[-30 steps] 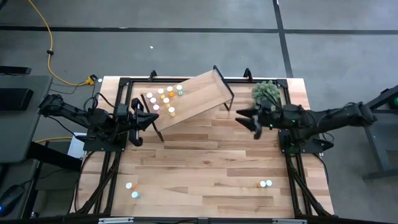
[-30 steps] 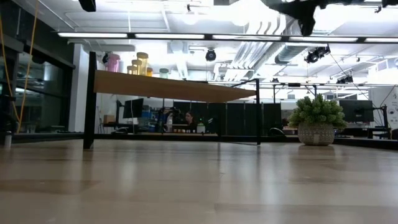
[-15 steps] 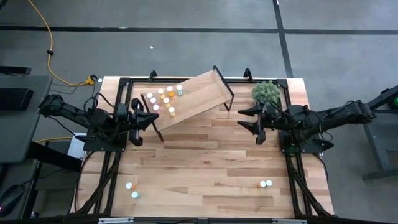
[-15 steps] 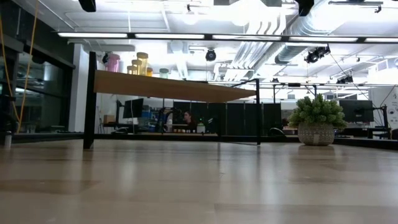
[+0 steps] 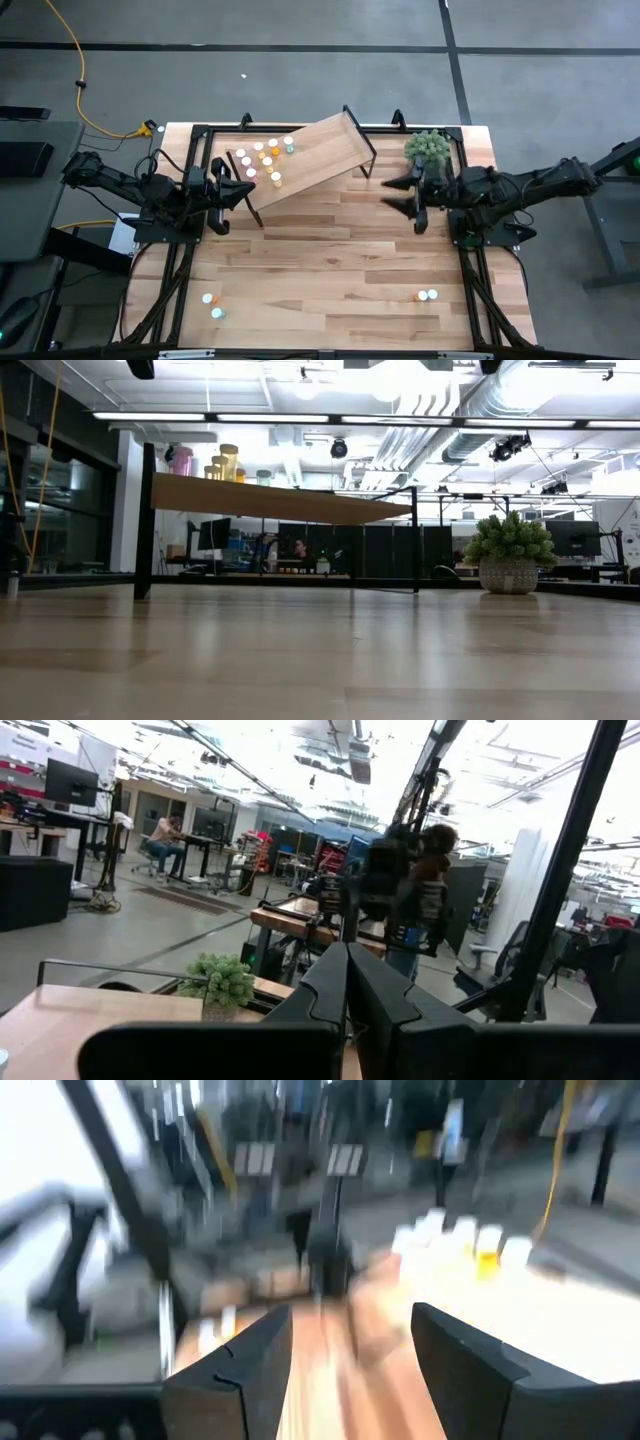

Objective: Pick and place medicine bottles onto shelf by color
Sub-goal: Put the right orange pill bottle on the shelf aligned with the other orange pill bottle

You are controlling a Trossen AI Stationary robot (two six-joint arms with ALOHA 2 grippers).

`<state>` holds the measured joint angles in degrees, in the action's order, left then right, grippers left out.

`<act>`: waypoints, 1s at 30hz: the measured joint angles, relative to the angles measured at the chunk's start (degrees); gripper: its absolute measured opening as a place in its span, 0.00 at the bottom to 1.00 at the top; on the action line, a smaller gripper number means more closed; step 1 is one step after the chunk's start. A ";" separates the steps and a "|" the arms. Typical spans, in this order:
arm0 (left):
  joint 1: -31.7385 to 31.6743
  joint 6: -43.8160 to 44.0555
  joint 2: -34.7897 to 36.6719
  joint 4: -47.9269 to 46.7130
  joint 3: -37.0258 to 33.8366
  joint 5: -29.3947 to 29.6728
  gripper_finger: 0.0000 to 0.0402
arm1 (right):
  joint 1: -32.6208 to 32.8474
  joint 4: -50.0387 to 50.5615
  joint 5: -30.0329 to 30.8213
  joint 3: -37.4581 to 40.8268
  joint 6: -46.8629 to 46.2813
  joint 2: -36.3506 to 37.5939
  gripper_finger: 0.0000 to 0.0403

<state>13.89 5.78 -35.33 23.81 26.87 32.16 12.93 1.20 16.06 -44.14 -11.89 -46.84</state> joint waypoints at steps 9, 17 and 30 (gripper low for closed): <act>0.00 0.00 0.00 0.00 0.00 -0.02 0.00 | 13.37 50.54 -13.28 -18.62 -22.50 -15.70 0.49; 0.00 0.00 0.00 0.00 0.00 -0.02 0.00 | 27.17 53.23 -24.08 -16.19 -39.88 -26.90 0.49; 0.00 0.00 -0.02 0.00 0.00 -0.02 0.00 | 33.97 50.48 -20.85 -15.85 -40.64 -41.13 0.49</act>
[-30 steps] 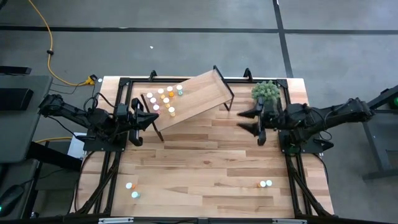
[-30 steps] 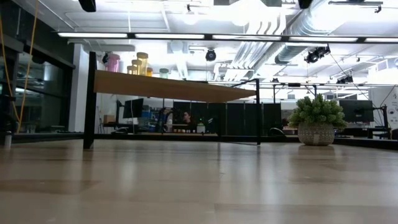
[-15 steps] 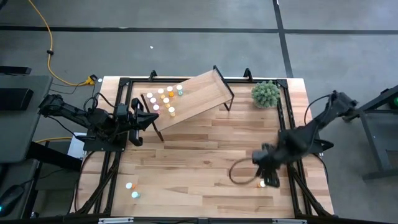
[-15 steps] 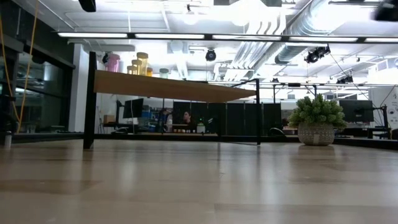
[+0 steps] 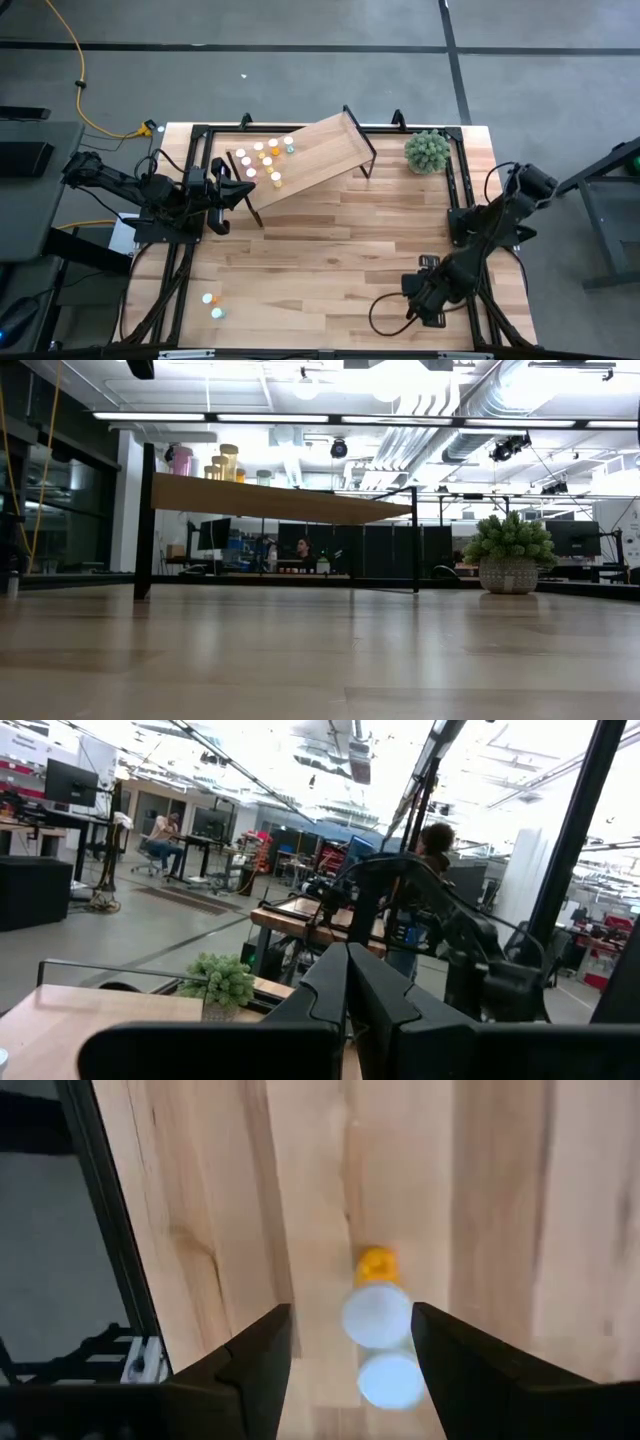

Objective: Pick and place medicine bottles onto shelf by color
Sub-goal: Put the right orange pill bottle on the shelf aligned with the other orange pill bottle

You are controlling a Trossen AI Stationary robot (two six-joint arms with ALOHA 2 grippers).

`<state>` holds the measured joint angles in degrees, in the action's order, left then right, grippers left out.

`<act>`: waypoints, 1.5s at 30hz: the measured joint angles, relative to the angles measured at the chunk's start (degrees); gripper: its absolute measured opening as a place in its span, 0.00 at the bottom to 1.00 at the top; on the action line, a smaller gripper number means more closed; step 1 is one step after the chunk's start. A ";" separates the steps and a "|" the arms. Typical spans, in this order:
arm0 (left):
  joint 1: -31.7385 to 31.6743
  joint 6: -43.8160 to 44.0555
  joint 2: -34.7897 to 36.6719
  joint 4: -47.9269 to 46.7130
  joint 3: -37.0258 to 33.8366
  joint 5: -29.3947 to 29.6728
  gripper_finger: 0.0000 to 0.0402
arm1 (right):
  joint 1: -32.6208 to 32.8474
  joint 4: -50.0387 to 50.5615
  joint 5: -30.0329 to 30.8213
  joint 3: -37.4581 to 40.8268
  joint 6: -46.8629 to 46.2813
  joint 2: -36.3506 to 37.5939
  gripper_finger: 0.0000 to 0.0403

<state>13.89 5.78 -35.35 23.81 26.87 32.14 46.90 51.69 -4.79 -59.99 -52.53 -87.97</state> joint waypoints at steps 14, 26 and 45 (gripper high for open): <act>0.00 0.00 0.01 0.03 0.00 0.00 0.00 | 0.52 -0.95 2.77 -0.14 -1.47 -4.74 0.49; 0.00 0.00 0.02 0.07 0.00 0.00 0.00 | 1.83 -5.39 4.58 0.14 -11.88 0.38 0.49; 0.00 -1.46 0.02 0.07 0.00 0.04 0.00 | 17.77 -9.54 4.24 0.04 -50.77 -6.24 0.49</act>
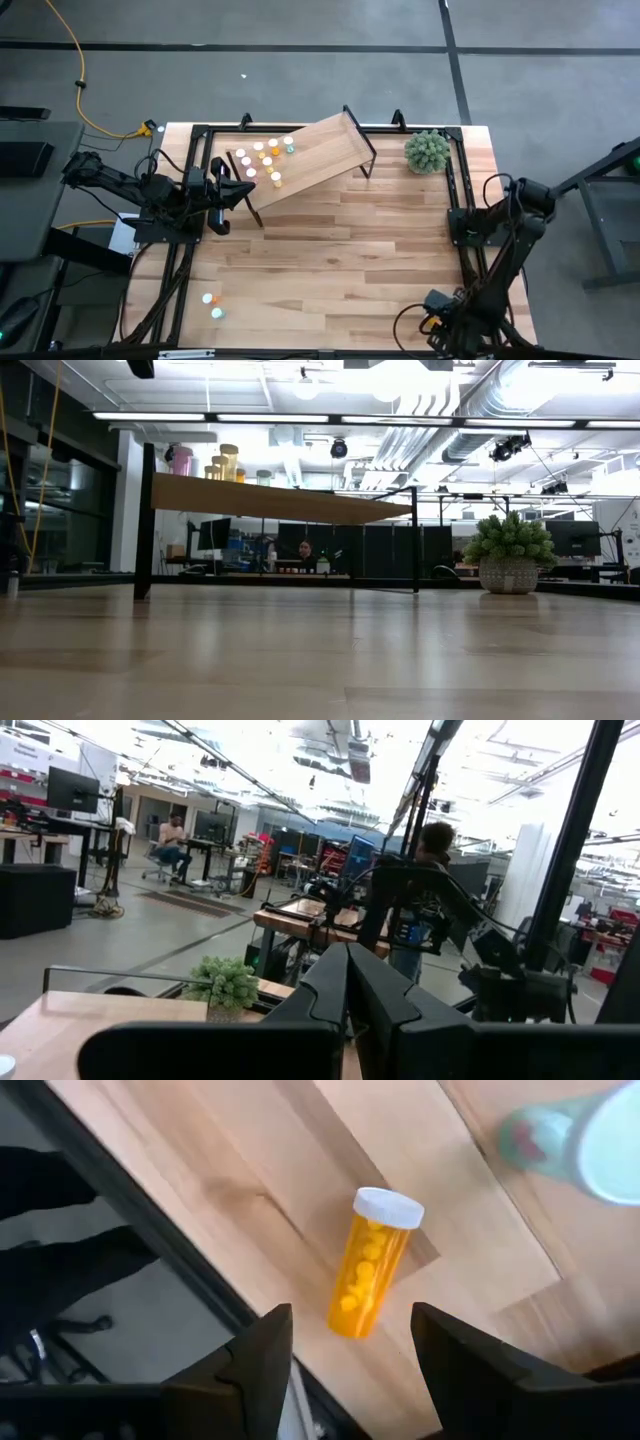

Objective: Pick and place medicine bottles onto shelf by color
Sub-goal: Put the right orange pill bottle on the shelf aligned with the other orange pill bottle

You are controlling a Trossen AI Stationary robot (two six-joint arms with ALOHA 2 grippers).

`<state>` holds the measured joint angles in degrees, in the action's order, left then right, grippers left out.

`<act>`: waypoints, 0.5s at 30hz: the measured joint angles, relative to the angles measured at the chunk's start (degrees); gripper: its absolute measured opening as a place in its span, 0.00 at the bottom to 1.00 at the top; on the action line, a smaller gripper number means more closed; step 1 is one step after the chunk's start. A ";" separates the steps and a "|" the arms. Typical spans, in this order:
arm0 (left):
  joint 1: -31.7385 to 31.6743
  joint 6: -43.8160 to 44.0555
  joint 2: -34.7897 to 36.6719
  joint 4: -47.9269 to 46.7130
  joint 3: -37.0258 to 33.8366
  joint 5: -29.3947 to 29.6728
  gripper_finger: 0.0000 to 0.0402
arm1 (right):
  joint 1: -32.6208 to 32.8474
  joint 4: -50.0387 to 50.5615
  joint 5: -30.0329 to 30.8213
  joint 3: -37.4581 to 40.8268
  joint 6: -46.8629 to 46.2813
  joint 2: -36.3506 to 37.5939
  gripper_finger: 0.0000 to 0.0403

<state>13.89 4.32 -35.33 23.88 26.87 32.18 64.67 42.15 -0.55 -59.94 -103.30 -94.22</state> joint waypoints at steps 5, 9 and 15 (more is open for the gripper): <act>0.00 0.15 0.00 0.00 0.00 -0.01 0.00 | -0.01 -1.75 -0.73 0.00 -0.70 -3.93 0.49; 0.00 0.22 0.00 0.00 0.00 -0.01 0.00 | -0.12 -1.64 -1.36 0.00 -5.10 -7.11 0.49; 0.00 1.46 0.00 0.02 0.00 -0.02 0.00 | -0.14 -1.54 -2.35 -0.20 -9.34 -9.39 0.49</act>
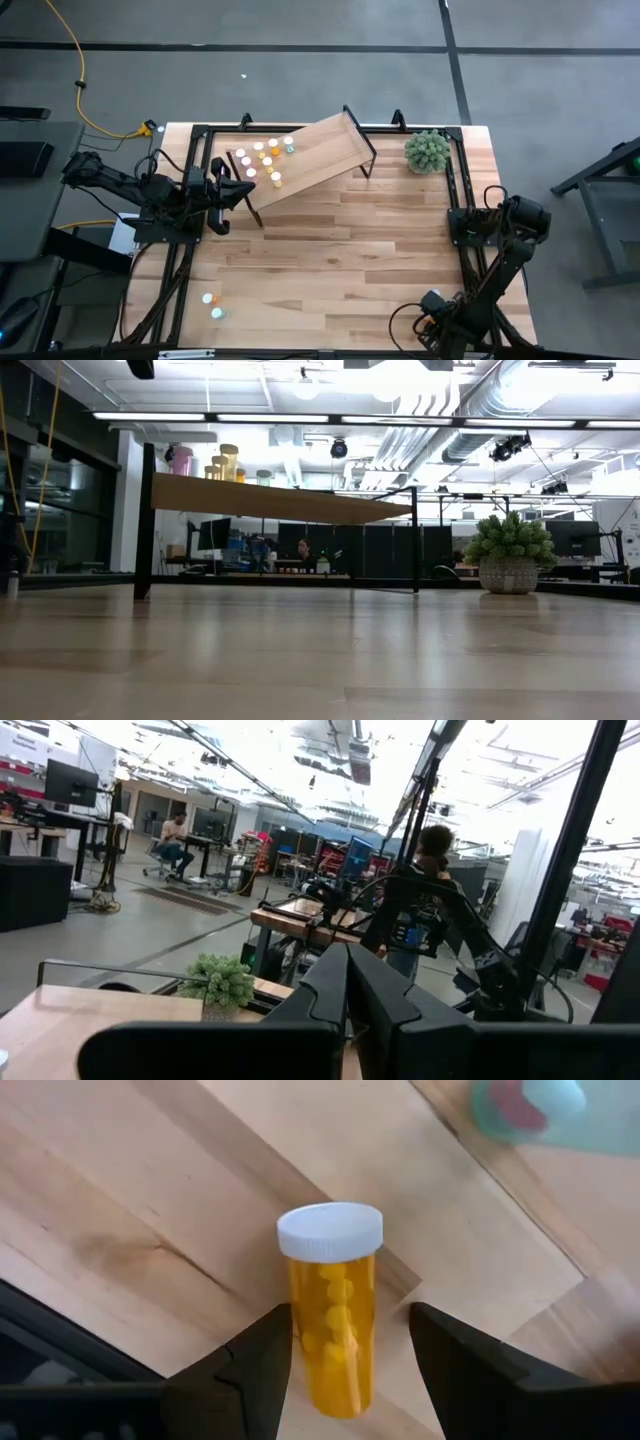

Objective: Pick and place medicine bottles onto shelf by color
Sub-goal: Put the right orange pill bottle on the shelf aligned with the other orange pill bottle

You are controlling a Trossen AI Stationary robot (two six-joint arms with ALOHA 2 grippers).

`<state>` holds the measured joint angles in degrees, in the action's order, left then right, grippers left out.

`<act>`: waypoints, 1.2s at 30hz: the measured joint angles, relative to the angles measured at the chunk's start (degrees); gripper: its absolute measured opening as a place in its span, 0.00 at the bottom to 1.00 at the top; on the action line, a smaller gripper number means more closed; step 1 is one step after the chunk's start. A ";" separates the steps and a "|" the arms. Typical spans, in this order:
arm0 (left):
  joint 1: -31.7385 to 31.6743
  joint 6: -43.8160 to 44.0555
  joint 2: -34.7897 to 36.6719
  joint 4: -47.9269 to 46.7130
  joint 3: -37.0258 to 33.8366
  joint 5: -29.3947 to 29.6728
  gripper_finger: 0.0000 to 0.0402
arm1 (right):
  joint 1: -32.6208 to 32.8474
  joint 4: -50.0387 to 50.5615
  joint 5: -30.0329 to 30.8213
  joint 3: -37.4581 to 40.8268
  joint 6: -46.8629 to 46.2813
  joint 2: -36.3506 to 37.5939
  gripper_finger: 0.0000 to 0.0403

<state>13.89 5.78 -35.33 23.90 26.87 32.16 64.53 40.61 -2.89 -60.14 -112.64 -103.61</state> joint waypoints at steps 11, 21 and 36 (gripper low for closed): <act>0.01 0.02 0.00 0.02 0.00 0.00 0.00 | -0.02 0.66 0.49 0.09 -0.46 -0.09 0.36; 0.02 0.04 0.00 0.02 0.00 0.00 0.00 | 0.43 -0.25 1.40 0.46 2.52 1.58 0.19; 0.02 0.04 0.02 0.00 0.00 -0.02 0.00 | -9.18 -6.45 28.55 0.22 33.30 19.19 0.23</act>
<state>13.91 5.82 -35.31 23.90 26.87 32.14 55.36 34.16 25.65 -59.92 -79.34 -84.41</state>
